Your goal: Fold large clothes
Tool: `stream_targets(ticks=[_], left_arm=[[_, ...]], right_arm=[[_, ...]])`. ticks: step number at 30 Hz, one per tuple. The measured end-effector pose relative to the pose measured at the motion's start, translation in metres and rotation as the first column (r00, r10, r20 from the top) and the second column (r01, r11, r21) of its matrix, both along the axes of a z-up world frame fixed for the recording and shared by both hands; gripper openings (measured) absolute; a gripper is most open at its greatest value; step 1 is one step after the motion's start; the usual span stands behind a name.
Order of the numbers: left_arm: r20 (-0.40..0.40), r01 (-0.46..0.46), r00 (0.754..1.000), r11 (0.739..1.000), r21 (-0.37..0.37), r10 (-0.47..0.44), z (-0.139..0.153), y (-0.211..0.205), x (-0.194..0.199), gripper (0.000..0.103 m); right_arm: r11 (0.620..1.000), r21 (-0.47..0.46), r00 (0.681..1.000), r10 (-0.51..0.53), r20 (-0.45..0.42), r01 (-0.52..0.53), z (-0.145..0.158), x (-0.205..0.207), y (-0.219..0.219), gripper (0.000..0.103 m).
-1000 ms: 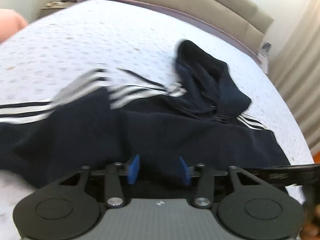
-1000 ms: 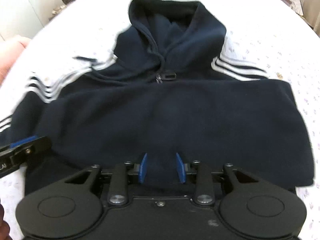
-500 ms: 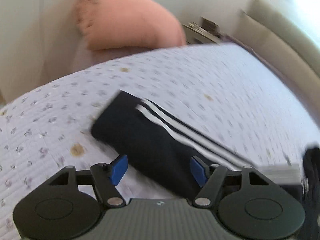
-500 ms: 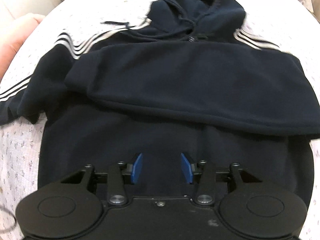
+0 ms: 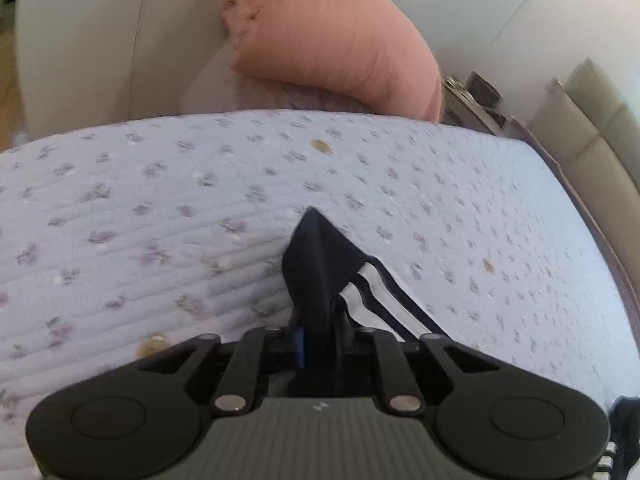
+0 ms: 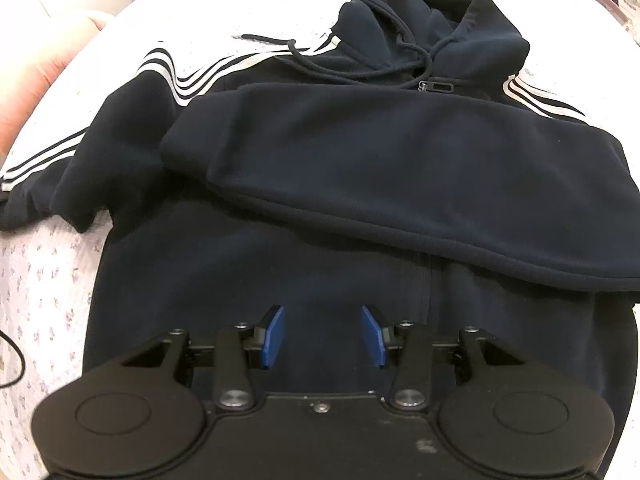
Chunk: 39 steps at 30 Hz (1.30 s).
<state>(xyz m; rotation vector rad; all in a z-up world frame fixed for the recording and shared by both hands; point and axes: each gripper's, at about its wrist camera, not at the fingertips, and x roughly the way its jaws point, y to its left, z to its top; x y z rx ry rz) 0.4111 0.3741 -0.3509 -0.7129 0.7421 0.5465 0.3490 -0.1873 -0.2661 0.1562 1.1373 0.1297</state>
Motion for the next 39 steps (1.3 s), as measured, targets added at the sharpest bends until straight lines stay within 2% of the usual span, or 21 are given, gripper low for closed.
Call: stream_targets(ticks=[3,5,8,9,11,12,13,14,15,18,21,23,26,28,30,32,36,39], left_arm=[[0.017,0.033,0.999,0.994,0.108,-0.035,0.025,-0.012,-0.006,0.014],[0.042,0.031,0.998,0.982,0.184,-0.040,0.051,-0.013,-0.016,0.014],[0.084,-0.019,0.996,0.944,0.328,-0.010,0.094,-0.002,-0.030,0.014],[0.094,-0.028,0.996,0.933,0.359,-0.007,0.105,0.004,-0.034,0.015],[0.090,0.008,0.995,0.931,0.364,-0.044,0.114,0.015,-0.033,0.015],[0.064,0.030,0.996,0.927,0.373,-0.058,0.112,0.016,-0.030,0.015],[0.034,0.054,0.997,0.920,0.389,-0.073,0.108,0.015,-0.026,0.015],[0.007,0.080,0.996,0.909,0.408,-0.090,0.103,0.011,-0.023,0.015],[-0.021,0.103,0.994,0.901,0.422,-0.104,0.098,0.006,-0.019,0.015],[-0.010,0.121,0.992,0.895,0.429,-0.130,0.095,-0.010,-0.019,0.015],[0.017,0.159,0.982,0.884,0.438,-0.186,0.102,-0.031,-0.019,0.015],[0.031,0.211,0.967,0.866,0.452,-0.252,0.111,-0.054,-0.020,0.015],[0.059,0.319,0.918,0.819,0.477,-0.392,0.124,-0.107,-0.018,0.015],[0.076,0.409,0.862,0.776,0.481,-0.502,0.129,-0.154,-0.014,0.015],[0.083,0.489,0.799,0.725,0.486,-0.595,0.128,-0.204,-0.011,0.015],[0.102,0.580,0.720,0.675,0.456,-0.687,0.120,-0.264,-0.006,0.015],[0.167,0.689,0.609,0.622,0.372,-0.775,0.104,-0.374,-0.002,0.015],[0.195,0.768,0.503,0.539,0.345,-0.842,0.097,-0.457,-0.004,0.015]], right_arm=[[0.996,0.080,0.999,0.031,0.045,-0.034,0.010,0.007,0.009,0.053],[0.990,0.115,0.991,0.072,0.114,-0.085,0.023,0.020,0.029,0.053],[0.974,0.147,0.959,0.132,0.252,-0.173,0.044,0.038,0.066,0.051],[0.970,0.146,0.944,0.143,0.298,-0.193,0.050,0.045,0.080,0.051],[0.964,0.140,0.921,0.166,0.353,-0.228,0.052,0.060,0.110,0.051],[0.959,0.148,0.916,0.175,0.360,-0.241,0.049,0.068,0.123,0.050],[0.953,0.163,0.918,0.185,0.352,-0.255,0.041,0.077,0.138,0.044],[0.952,0.160,0.922,0.198,0.333,-0.263,0.031,0.086,0.152,0.033],[0.954,0.142,0.928,0.210,0.308,-0.263,0.021,0.093,0.165,0.031],[0.954,0.157,0.957,0.228,0.178,-0.256,-0.015,0.112,0.184,0.030],[0.950,0.147,0.948,0.244,0.202,-0.276,-0.010,0.109,0.182,0.030],[0.945,0.185,0.948,0.227,0.221,-0.269,0.000,0.103,0.170,0.030],[0.937,0.251,0.950,0.177,0.257,-0.242,0.018,0.082,0.126,0.030],[0.947,0.255,0.957,0.124,0.263,-0.193,0.026,0.064,0.097,0.031],[0.960,0.248,0.964,0.060,0.259,-0.126,0.028,0.043,0.056,0.033],[0.972,0.232,0.968,-0.032,0.249,-0.027,0.028,0.021,0.012,0.033],[0.966,0.204,0.943,-0.209,0.261,0.157,0.031,-0.018,-0.074,0.033],[0.947,0.189,0.916,-0.303,0.261,0.260,0.035,-0.041,-0.125,0.033]])
